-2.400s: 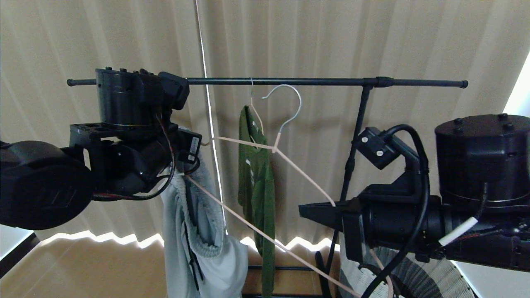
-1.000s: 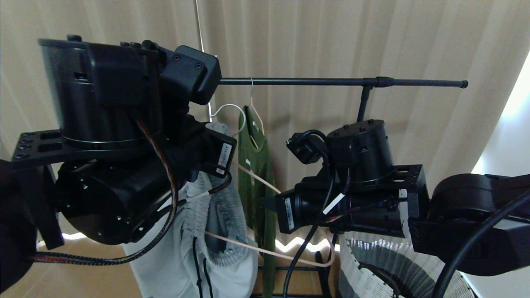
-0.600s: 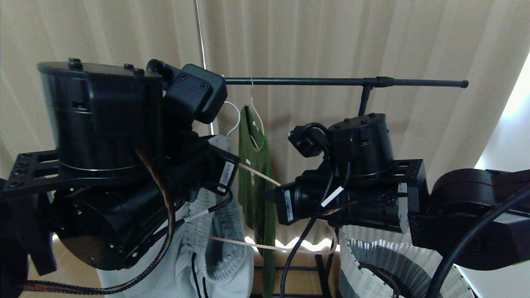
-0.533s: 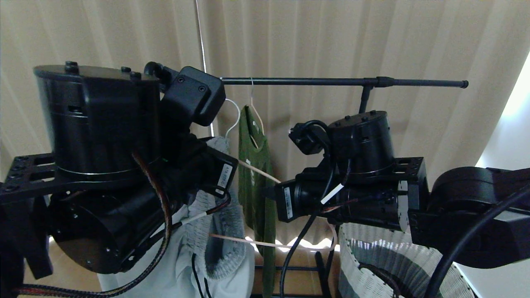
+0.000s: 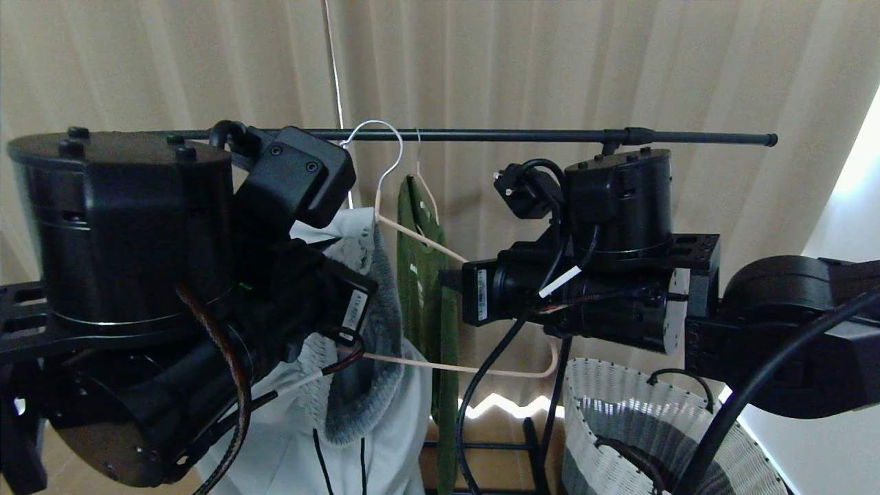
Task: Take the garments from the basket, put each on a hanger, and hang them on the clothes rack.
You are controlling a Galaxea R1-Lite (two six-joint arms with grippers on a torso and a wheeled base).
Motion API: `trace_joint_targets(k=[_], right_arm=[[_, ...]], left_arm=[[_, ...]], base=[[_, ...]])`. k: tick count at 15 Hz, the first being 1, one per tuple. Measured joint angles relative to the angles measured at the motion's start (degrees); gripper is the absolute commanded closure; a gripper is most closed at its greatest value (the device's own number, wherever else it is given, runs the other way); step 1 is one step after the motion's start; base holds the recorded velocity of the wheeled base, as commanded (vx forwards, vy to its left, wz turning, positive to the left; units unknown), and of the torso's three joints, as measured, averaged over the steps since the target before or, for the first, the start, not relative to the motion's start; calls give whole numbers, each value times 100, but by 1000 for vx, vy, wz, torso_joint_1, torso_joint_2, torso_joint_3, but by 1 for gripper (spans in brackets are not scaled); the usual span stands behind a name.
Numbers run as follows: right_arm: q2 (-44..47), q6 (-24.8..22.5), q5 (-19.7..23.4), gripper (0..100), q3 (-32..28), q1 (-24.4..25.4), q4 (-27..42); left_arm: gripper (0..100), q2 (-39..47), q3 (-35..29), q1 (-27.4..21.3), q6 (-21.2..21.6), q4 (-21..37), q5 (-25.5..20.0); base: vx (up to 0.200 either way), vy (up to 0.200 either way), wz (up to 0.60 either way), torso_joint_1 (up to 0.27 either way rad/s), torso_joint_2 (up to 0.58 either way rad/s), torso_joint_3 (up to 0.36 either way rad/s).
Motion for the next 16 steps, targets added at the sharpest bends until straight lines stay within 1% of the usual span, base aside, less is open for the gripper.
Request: trace_joint_targets(k=[3,4,6,10,13,16], right_arm=[[-6,-2,-95,100,-6,-9,-77],[-9,0,-98,100,-6,-16,-93],[-37,9,-123,100,-5,-20,-126],[-127,-11,-134,100,9,-168,-156],[-212,-41,-134,100,38,-306,-140],[-339,-129,-134,100,77,-494,-94]], left_arm=[[100,-16,15,11,-33,-1,-2],[0,-20,15,18,-38,0,-2],[0,-30,26,22,-46,13,-180],[0,-160,61,18,17,0,-362],[0,-439,362,9,156,5,-791],[0,-855,664,22,433,2,-1143]], base=[[0,0,0,0,0,0],[0,0,0,0,0,0],[0,0,0,0,0,0],[0,0,0,0,0,0],[0,0,0,0,0,0],[0,0,0,0,0,0]])
